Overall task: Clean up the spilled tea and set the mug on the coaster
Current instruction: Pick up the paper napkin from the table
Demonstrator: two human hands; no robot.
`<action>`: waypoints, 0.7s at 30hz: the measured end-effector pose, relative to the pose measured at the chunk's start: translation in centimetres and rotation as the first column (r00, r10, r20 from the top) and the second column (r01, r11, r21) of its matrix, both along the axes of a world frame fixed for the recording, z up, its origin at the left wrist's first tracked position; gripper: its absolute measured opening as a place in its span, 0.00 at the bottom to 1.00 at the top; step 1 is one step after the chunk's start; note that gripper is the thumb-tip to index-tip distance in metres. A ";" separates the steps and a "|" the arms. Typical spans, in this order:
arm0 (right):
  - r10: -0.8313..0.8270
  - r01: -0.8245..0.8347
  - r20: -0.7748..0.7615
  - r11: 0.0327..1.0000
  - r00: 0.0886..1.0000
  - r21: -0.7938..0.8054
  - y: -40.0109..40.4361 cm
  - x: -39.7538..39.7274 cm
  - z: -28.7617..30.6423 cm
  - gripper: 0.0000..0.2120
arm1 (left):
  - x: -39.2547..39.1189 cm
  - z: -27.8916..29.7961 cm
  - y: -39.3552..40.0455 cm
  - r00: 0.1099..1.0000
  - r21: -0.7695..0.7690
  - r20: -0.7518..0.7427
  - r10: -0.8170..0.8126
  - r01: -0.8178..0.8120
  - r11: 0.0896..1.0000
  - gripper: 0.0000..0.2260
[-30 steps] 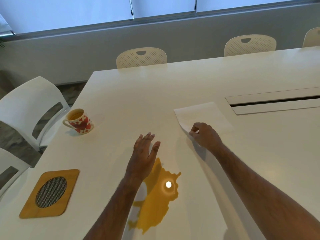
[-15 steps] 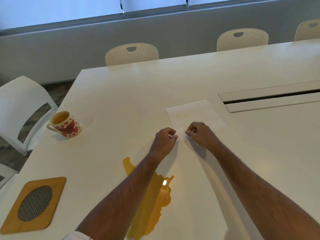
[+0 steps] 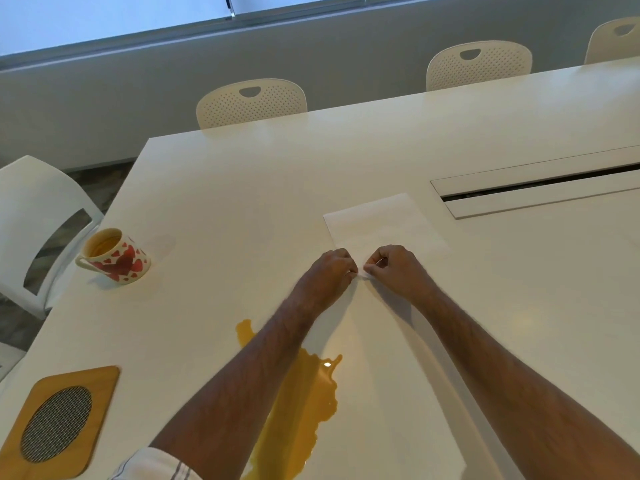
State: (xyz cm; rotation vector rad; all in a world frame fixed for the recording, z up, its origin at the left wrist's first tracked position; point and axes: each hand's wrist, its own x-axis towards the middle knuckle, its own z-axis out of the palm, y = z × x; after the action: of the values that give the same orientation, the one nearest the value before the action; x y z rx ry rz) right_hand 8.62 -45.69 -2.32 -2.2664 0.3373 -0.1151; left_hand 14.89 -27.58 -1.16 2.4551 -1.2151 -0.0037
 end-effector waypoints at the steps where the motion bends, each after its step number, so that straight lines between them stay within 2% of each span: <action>1: 0.003 -0.003 -0.001 1.000 1.000 0.007 -0.1 0.0 0.0 0.03 | 0.1 0.0 -0.1 1.000 -0.002 0.004 -0.002 0.002 1.000 0.07; 4: 0.026 -0.026 -0.002 1.000 1.000 0.013 -0.2 -0.2 0.0 0.02 | 0.3 0.3 -0.3 1.000 -0.009 0.001 0.002 -0.002 1.000 0.08; 9: 0.080 -0.080 -0.001 0.997 0.997 0.009 -0.5 -0.5 0.2 0.05 | 0.6 0.7 -0.6 0.992 -0.029 -0.112 0.060 -0.063 0.998 0.10; 12: 0.107 -0.108 0.008 0.994 0.994 0.022 -0.7 -0.5 0.3 0.04 | 0.7 0.7 -0.8 0.986 -0.033 -0.151 0.071 -0.077 0.996 0.11; 16: 0.116 -0.117 0.041 0.993 0.992 0.024 -0.8 -0.5 0.3 0.01 | 0.6 0.7 -1.0 0.978 -0.043 -0.184 0.095 -0.105 0.994 0.11; 21: 0.102 -0.103 0.047 0.994 0.994 0.020 -0.8 -0.2 0.0 0.03 | 0.8 0.5 -1.1 0.970 -0.051 -0.216 0.112 -0.126 0.991 0.10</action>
State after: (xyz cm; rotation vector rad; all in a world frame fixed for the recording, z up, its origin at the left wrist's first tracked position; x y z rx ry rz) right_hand 8.40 -46.53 -2.31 -2.2502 0.1966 -0.1097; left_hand 15.69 -28.67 -0.63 2.3970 -0.9609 -0.1860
